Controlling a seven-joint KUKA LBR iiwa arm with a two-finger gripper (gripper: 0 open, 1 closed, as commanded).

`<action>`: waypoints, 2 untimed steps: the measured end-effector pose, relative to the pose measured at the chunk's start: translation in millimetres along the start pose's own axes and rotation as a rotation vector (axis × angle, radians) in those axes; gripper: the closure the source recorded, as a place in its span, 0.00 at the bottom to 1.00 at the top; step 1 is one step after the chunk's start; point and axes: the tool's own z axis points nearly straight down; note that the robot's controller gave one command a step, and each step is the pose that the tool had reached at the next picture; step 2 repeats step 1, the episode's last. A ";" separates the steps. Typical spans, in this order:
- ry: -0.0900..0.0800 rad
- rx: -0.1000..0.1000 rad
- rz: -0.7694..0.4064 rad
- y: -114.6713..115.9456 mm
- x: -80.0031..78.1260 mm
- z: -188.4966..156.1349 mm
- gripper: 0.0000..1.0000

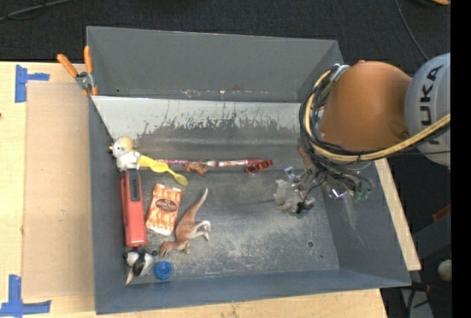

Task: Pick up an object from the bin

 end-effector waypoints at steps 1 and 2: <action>0.000 -0.005 -0.003 6.4 -2.8 -23.4 1.00; 0.000 -0.005 -0.003 6.4 -2.8 -23.4 1.00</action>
Offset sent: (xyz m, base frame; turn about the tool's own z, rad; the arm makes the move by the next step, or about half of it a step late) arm 0.0161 -0.0002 0.0772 0.0542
